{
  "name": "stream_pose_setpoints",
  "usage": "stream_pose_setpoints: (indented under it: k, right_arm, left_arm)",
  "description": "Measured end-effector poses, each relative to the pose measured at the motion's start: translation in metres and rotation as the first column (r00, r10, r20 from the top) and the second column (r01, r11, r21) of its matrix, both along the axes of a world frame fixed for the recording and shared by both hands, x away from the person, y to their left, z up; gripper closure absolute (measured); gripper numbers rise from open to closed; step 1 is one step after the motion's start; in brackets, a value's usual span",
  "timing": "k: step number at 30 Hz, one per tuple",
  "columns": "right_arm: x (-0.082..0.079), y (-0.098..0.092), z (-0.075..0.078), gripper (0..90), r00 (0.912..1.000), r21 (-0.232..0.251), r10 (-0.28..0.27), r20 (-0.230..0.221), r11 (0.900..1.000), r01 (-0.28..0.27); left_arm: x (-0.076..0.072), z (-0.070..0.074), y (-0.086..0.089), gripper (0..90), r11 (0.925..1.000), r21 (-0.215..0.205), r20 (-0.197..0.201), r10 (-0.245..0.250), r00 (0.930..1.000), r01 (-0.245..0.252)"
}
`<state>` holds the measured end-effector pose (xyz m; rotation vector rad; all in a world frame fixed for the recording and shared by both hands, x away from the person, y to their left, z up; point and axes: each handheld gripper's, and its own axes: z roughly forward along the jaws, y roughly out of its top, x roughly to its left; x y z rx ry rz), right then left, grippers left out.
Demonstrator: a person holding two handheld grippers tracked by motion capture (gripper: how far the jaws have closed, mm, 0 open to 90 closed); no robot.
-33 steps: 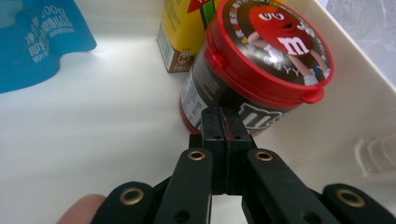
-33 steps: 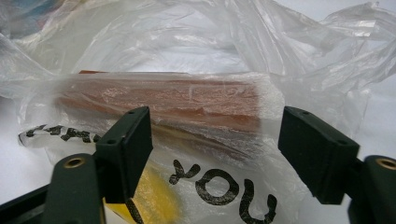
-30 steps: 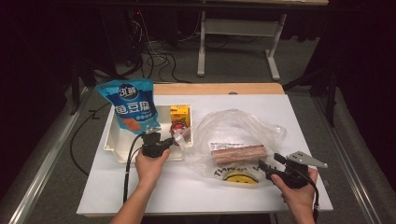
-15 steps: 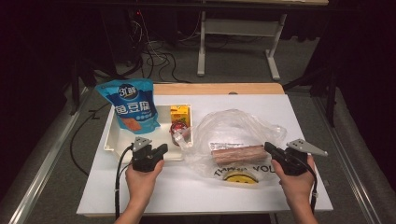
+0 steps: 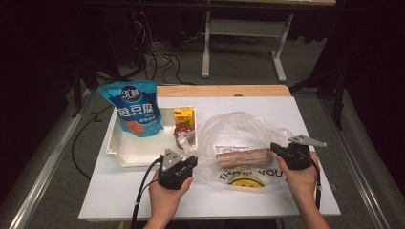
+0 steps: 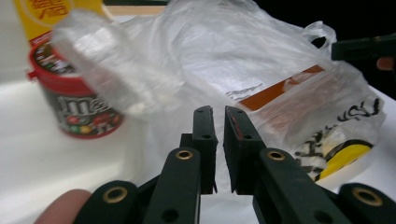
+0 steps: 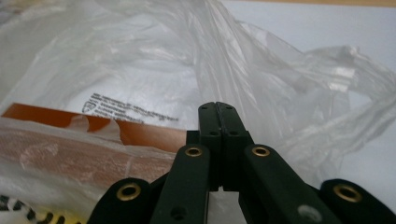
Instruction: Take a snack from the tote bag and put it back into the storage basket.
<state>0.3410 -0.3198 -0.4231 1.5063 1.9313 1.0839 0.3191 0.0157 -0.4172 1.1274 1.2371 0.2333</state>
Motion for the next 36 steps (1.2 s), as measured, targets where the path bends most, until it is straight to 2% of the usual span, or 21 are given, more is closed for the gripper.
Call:
stream_pose_setpoints:
  k: [6, 8, 13, 15, 20, 25, 32, 36]
  right_arm:
    - [-0.012, -0.009, -0.016, 90.0, 0.9990, -0.015, -0.008, -0.044, 1.000, 0.007]
    - [-0.016, -0.010, -0.022, 90.0, 0.9981, -0.007, -0.009, -0.060, 1.000, 0.009]
    - [-0.023, -0.010, -0.024, 90.0, 0.9966, -0.007, 0.002, -0.083, 1.000, -0.003]
    - [-0.026, -0.010, -0.023, 90.0, 0.9962, -0.014, 0.004, -0.087, 1.000, -0.005]
    - [-0.029, -0.010, -0.026, 90.0, 0.9944, -0.020, 0.017, -0.105, 1.000, -0.019]
    - [-0.031, -0.010, -0.031, 90.0, 0.9918, -0.013, 0.022, -0.126, 1.000, -0.024]
    - [-0.032, -0.007, -0.036, 90.0, 0.9859, -0.009, 0.043, -0.162, 0.999, -0.045]
    - [-0.030, -0.006, -0.038, 90.0, 0.9833, -0.009, 0.050, -0.175, 0.999, -0.053]
  left_arm:
    - [0.000, 0.007, -0.018, 82.4, 0.9991, -0.018, 0.012, -0.038, 0.9992, 0.038]
    - [0.001, 0.008, -0.025, 81.6, 0.9984, -0.018, 0.015, -0.053, 0.9985, 0.054]
    - [0.003, 0.006, -0.041, 80.1, 0.9963, -0.020, 0.005, -0.084, 0.9965, 0.084]
    - [0.006, 0.001, -0.047, 79.3, 0.9960, 0.009, -0.001, -0.089, 0.9960, 0.089]
    - [0.014, -0.011, -0.052, 77.7, 0.9959, 0.037, -0.031, -0.081, 0.9962, 0.082]
    - [0.015, -0.024, -0.054, 79.0, 0.9931, 0.080, -0.054, -0.082, 0.9952, 0.086]
    - [0.011, -0.046, -0.055, 82.0, 0.9891, 0.112, -0.119, -0.082, 0.9895, 0.096]
    - [0.014, -0.054, -0.057, 82.9, 0.9868, 0.124, -0.149, -0.085, 0.9851, 0.104]
